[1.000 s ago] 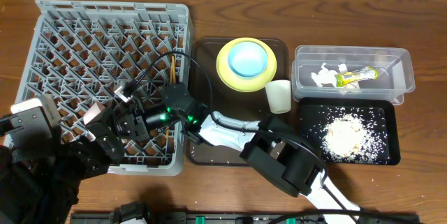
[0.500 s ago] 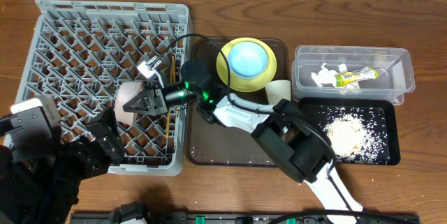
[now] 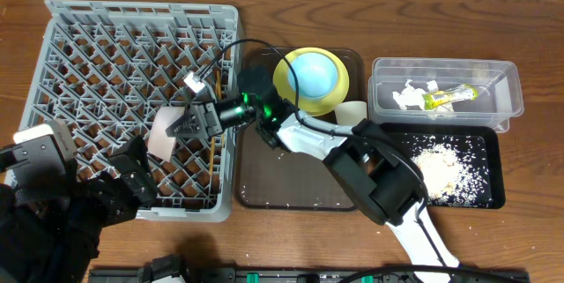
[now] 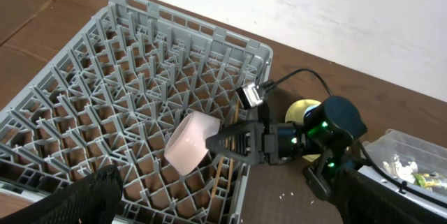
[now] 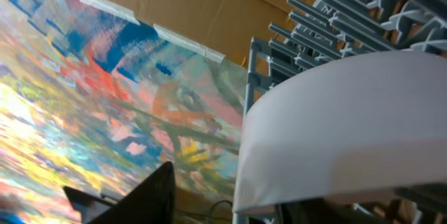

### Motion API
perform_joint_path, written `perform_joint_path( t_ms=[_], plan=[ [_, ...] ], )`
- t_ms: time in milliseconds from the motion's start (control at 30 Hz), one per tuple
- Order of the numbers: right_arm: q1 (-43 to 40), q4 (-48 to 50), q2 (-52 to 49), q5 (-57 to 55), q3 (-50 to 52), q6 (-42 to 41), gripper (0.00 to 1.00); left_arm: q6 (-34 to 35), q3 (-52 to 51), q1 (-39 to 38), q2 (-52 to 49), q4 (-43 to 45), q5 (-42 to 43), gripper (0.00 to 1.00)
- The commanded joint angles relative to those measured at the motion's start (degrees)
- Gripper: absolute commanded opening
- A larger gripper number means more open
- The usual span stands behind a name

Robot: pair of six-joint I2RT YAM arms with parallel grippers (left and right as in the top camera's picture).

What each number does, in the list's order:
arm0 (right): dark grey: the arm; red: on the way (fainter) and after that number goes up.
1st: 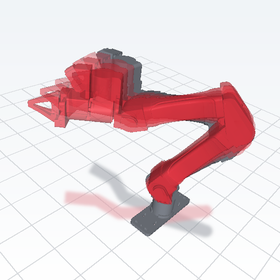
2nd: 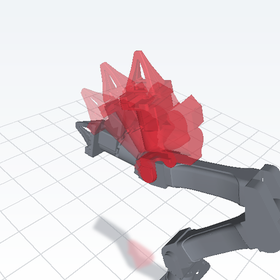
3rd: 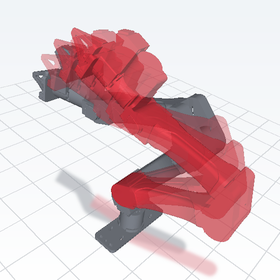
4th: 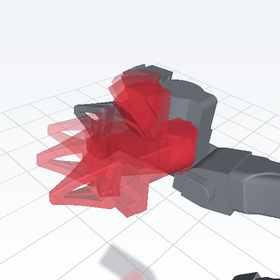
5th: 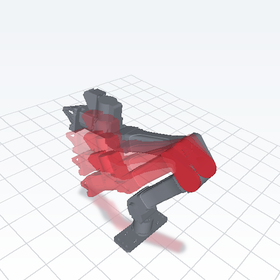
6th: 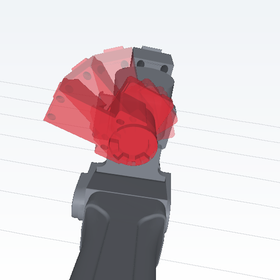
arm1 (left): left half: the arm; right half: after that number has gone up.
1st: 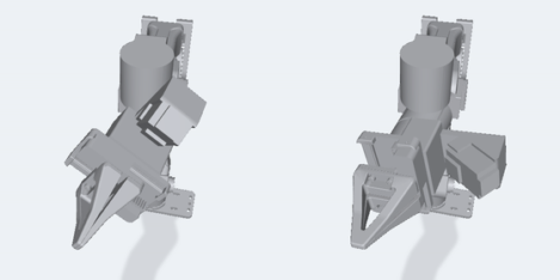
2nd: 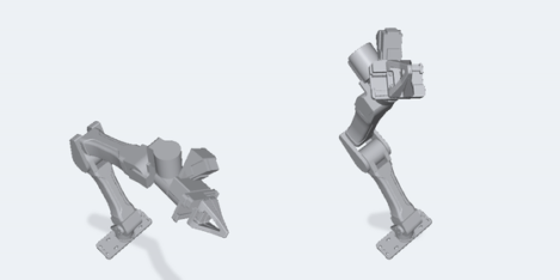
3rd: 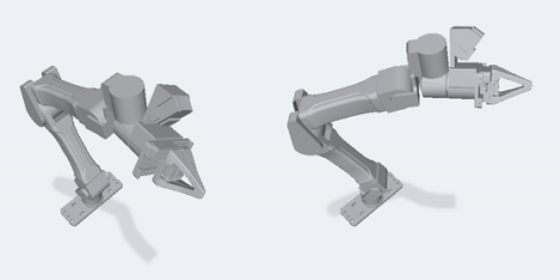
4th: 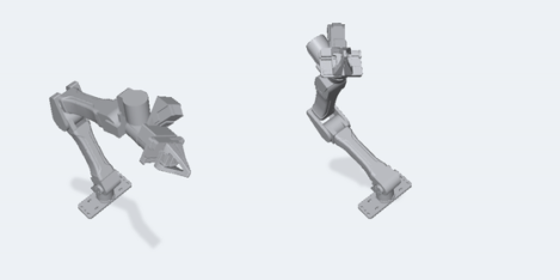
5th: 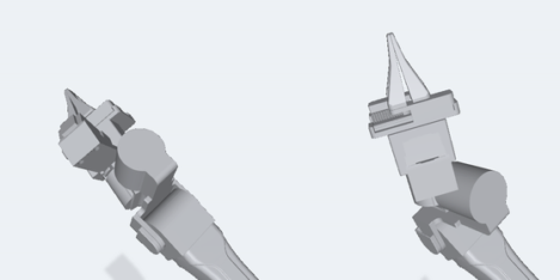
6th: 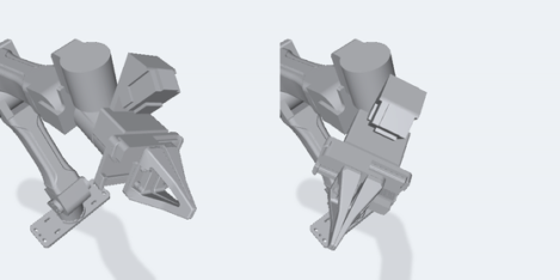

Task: Sort waste into correct bins and load items into the dishwasher
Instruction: 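Carry the pink bowl left with the right gripper into the rack, then release the bowl and move the right gripper to the white cup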

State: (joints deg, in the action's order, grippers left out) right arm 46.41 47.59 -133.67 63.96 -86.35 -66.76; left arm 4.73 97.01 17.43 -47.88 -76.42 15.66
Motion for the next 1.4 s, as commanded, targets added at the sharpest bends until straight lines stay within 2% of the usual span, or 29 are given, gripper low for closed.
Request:
perform_joint_path(
  t_ms=[0, 267, 567, 667, 700, 767, 867, 933, 1033, 1100, 1367],
  plan=[
    [-0.6, 0.2, 0.3, 2.0, -0.2, -1.0, 0.48, 0.5, 0.3, 0.1, 0.0, 0.2, -0.5, 0.97],
    [-3.4, 0.2, 0.3, 5.0, -0.2, -3.6, 0.50, 0.5, 0.3, 0.1, 0.0, 0.2, -0.5, 0.97],
    [-6.6, -1.7, 4.6, 2.0, -0.2, -5.4, 0.43, 0.5, 0.3, 0.1, 0.0, 0.2, -0.5, 0.97],
    [-8.7, -10.7, 8.5, -0.7, -0.2, 0.9, 0.38, 0.5, 0.3, 0.1, 0.0, 0.2, -0.5, 0.97],
    [-9.6, -22.2, 11.5, -5.2, -0.2, 9.0, 0.37, 0.5, 0.3, 0.1, 0.0, 0.2, -0.5, 0.97],
    [-10.5, -38.8, 15.4, -14.3, -0.7, 19.8, 0.37, 0.5, 0.3, 0.1, 0.0, 0.2, -0.5, 0.97],
    [-10.8, -64.3, 21.4, -37.5, -3.5, 34.5, 0.38, 0.5, 0.3, 0.1, 0.0, 0.2, -0.5, 0.97],
    [-10.3, -76.5, 24.6, -55.3, -5.7, 40.5, 0.38, 0.5, 0.3, 0.1, 0.0, 0.2, -0.5, 0.97],
    [-10.4, -85.9, 27.8, -71.7, -7.0, 45.4, 0.42, 0.5, 0.3, 0.1, 0.0, 0.2, -0.5, 0.97],
    [-11.4, -90.5, 28.7, -76.2, -7.0, 46.6, 0.44, 0.5, 0.3, 0.1, 0.0, 0.2, -0.5, 0.97],
    [-15.3, -108.1, 26.6, -74.7, -6.5, 46.6, 0.56, 0.5, 0.3, 0.1, 0.0, 0.2, -0.5, 0.97]
  ],
)
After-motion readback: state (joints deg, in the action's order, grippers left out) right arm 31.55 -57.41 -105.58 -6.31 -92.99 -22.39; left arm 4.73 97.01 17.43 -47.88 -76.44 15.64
